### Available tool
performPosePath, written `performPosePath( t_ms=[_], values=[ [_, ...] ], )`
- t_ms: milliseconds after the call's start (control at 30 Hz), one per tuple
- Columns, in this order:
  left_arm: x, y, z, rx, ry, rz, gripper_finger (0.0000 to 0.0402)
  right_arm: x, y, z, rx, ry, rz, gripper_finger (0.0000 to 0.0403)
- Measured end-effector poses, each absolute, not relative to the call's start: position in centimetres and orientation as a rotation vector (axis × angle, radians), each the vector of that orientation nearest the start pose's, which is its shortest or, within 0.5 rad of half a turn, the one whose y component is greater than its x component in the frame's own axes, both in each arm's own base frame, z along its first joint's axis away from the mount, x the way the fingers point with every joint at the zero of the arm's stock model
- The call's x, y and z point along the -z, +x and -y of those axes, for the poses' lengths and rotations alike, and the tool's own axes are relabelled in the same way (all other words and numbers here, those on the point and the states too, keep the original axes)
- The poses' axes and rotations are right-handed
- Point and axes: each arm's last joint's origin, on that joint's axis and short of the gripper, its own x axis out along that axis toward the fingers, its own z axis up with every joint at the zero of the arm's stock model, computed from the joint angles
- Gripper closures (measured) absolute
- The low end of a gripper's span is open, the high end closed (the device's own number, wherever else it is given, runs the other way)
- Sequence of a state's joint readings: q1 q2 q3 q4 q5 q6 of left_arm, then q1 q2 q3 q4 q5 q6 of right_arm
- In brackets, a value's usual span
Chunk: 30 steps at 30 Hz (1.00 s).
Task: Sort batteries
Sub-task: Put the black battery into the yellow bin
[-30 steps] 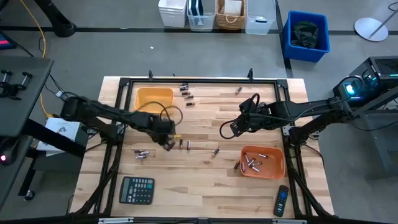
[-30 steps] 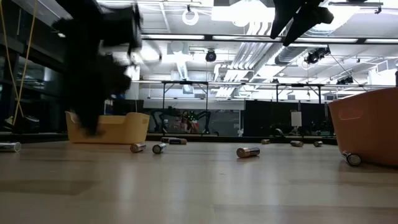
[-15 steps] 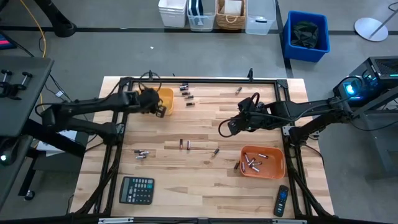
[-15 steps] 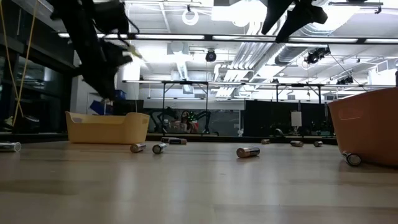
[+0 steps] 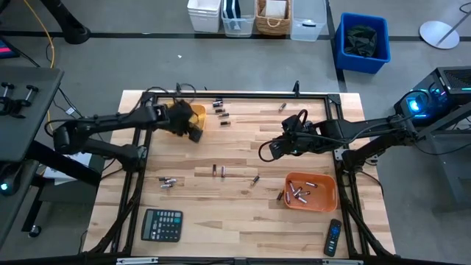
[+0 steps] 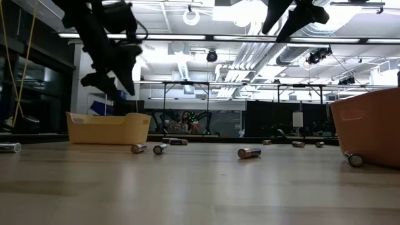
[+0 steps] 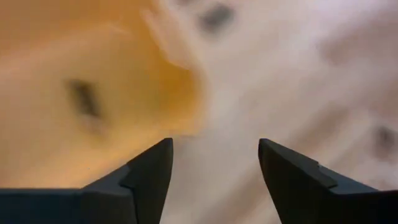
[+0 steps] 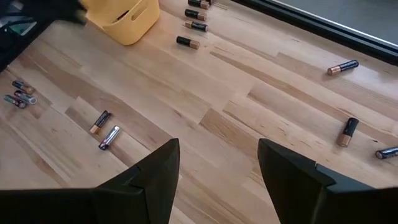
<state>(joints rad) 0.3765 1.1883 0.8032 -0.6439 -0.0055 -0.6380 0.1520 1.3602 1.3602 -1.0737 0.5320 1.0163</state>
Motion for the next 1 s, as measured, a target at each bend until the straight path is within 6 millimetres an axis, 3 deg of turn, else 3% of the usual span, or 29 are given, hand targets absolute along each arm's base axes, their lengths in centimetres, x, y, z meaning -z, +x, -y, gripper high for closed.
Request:
performPosePath(
  t_ms=[100,267,400,533,733,1000],
  values=[
    [-22.7,21.5,-4.5,-0.587,-0.788,-0.918,0.0169,-34.0,25.3,-2.4,0.801,0.553,-0.729,0.0190],
    [-21.4,23.1,1.4,-0.658,-0.812,-0.899,0.0169,-34.0,25.3,-2.3,0.814,0.541,-0.719,0.0190],
    [-19.1,24.6,4.0,-0.745,-0.823,-0.923,0.0168,-34.1,25.3,-2.2,0.830,0.530,-0.705,0.0190],
    [-16.9,26.7,4.7,-0.784,-0.822,-1.018,0.0168,-34.1,25.3,-2.2,0.831,0.530,-0.704,0.0190],
    [-15.8,29.7,4.4,-0.797,-0.798,-1.011,0.0168,-34.0,25.4,-2.2,0.831,0.529,-0.706,0.0190],
    [-11.7,30.7,3.6,-0.841,-0.804,-1.174,0.0172,-34.0,25.4,-2.2,0.831,0.528,-0.707,0.0190]
  ],
)
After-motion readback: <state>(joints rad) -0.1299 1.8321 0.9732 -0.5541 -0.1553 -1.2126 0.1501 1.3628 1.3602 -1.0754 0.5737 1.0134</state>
